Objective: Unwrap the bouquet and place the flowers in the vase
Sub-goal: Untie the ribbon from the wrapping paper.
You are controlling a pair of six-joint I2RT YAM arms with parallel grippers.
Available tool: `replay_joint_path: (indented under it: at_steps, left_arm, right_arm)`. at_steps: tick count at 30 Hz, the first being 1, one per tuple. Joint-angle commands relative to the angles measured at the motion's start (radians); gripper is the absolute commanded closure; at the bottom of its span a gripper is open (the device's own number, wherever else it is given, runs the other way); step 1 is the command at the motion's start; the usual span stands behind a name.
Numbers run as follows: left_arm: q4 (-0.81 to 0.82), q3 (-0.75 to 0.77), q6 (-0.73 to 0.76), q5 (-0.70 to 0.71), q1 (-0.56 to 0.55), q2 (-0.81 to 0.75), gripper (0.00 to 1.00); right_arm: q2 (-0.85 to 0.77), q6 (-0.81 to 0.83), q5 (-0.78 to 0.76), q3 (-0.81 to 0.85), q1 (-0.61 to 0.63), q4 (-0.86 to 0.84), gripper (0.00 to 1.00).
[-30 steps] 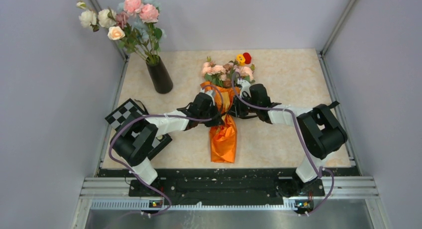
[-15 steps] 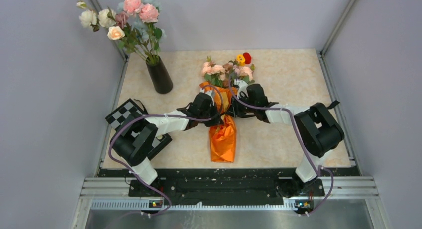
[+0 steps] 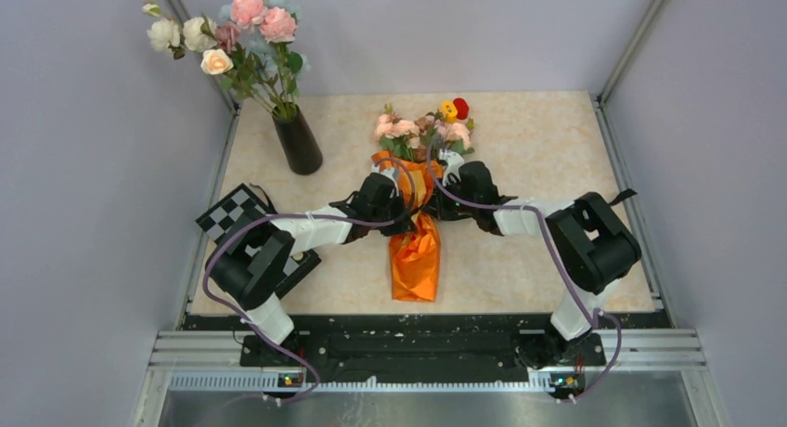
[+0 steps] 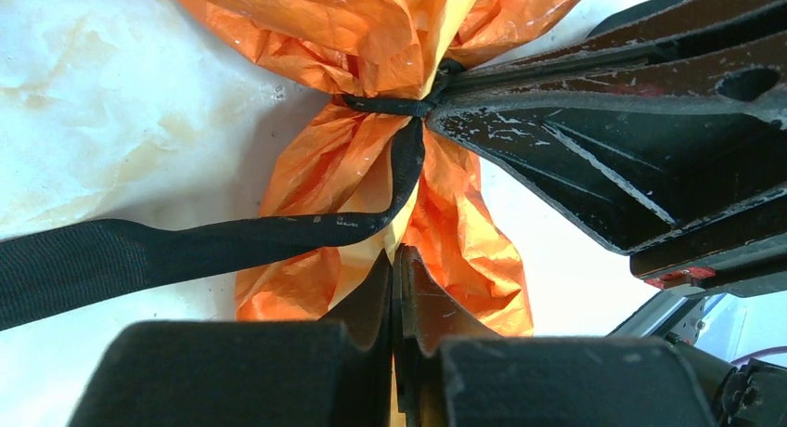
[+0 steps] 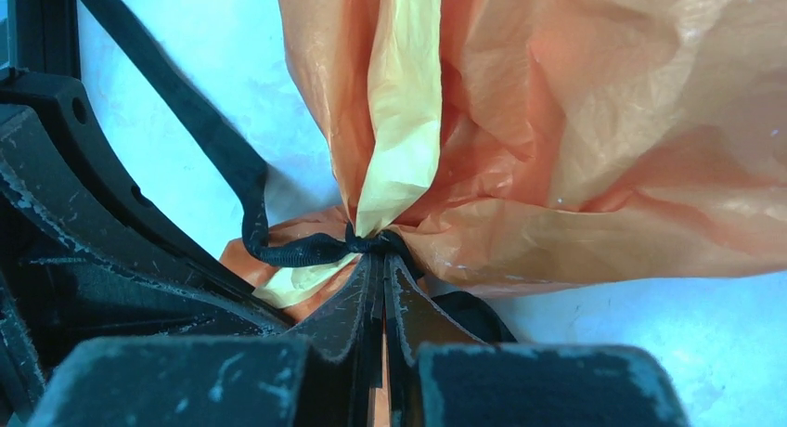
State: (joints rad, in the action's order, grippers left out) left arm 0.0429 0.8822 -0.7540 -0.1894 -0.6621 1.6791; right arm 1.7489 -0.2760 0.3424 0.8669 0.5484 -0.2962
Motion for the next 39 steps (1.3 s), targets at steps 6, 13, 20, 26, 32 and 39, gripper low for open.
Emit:
replay_joint_path:
  at_steps: [6,13,20,26,32,39]
  left_arm:
    - [0.015,-0.054,-0.027,0.013,-0.002,0.001,1.00]
    - [0.009,-0.064,-0.032,0.031,-0.002,-0.013,1.00]
    - [-0.052,-0.058,0.074,0.024,0.008,-0.055,1.00]
    - [-0.144,-0.078,0.211,-0.040,0.052,-0.110,1.00]
    - [-0.171,-0.096,0.298,-0.154,0.089,-0.143,1.00]
    - [-0.169,-0.104,0.323,-0.231,0.109,-0.159,1.00]
  right_arm:
    - [-0.101,-0.181,-0.158,-0.159,0.011,-0.304,1.00]
    - [-0.147,-0.182,-0.254,-0.199,0.012,-0.297,1.00]
    - [-0.216,-0.064,-0.177,-0.146,0.008,-0.108,0.92]
    - [-0.306,0.006,-0.067,-0.149,-0.011,-0.007,0.63]
    - [-0.278,0.091,0.204,-0.084,0.030,0.067,0.66]
    - [-0.175,0.081,0.212,-0.020,0.086,0.005,0.72]
